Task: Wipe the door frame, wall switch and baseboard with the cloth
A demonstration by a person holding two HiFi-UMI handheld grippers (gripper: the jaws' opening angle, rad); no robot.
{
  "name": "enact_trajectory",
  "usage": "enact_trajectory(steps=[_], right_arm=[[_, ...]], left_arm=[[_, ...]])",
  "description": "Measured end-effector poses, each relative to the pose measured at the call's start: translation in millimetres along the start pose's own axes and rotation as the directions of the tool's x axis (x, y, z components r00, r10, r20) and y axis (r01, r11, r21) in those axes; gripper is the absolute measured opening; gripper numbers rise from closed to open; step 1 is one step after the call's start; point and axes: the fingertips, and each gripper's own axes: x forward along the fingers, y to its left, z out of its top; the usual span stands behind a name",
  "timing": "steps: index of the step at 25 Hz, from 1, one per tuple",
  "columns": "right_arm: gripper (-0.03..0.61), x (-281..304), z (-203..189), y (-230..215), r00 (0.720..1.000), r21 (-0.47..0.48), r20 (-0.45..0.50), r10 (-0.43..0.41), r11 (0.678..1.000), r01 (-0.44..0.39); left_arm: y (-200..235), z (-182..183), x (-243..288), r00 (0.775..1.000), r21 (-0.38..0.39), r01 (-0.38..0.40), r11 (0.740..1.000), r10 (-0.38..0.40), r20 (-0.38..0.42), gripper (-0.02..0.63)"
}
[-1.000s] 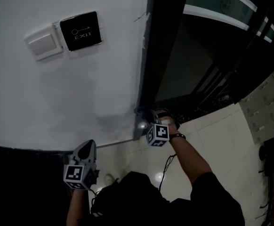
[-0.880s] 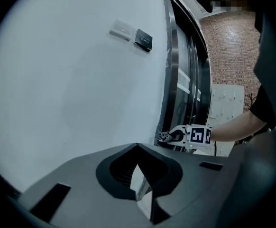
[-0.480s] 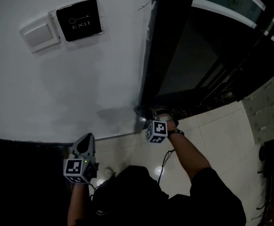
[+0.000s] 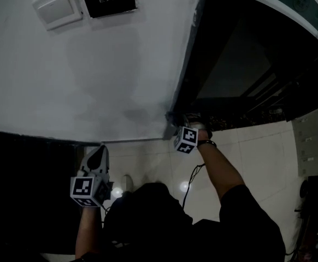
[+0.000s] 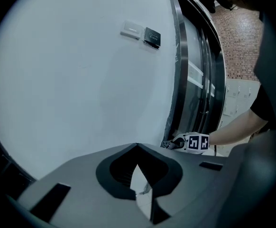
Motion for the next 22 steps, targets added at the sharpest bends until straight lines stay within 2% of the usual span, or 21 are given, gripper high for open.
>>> enact_trajectory(steps=[5,9,12,14,16,19,22], right_arm=[[0.097,-8.9,3.8,1.7,1.000,0.039,0.004,-0.002,0.999,0.002],[0.097,-25.8,-1.0,15.2,1.000,0.040,0.005,-0.019,0.999,0.019],[0.097,-60.5,9.9,5.6,0.996,0.058,0.039,-0.085,0.995,0.082],[0.097,-93.1,20.5,-9.5,0.985,0.122,0.072,-0.157,0.982,0.147],[0.097,-131.7,31.5,-23.6,0.966,0.234,0.110,-0.234,0.951,0.204],[0.097,-190.7,44.5,-39.0,0.926,0.385,0.159,-0.343,0.885,0.262],[0.097,-247.7,49.7,-47.0,0.876,0.515,0.181,-0.447,0.802,0.303]], left_arm=[[-7.4,-2.9,-14.0,1.000,-0.007,-0.010,1.000,0.011,0.011,0.000],[-12.3,-5.6,-23.1,0.999,-0.016,0.018,1.000,-0.017,0.027,0.000],[-14.2,0.4,-28.1,0.996,-0.018,0.056,0.998,-0.055,0.064,0.000],[-14.8,7.3,-33.2,0.992,-0.013,0.086,0.996,-0.084,0.093,0.000],[-14.9,14.8,-39.8,0.987,-0.007,0.113,0.994,-0.111,0.120,0.000],[-17.8,30.0,-48.5,0.975,-0.009,0.154,0.988,-0.150,0.166,0.000],[-28.1,45.3,-58.1,0.953,-0.012,0.214,0.977,-0.206,0.223,0.000]])
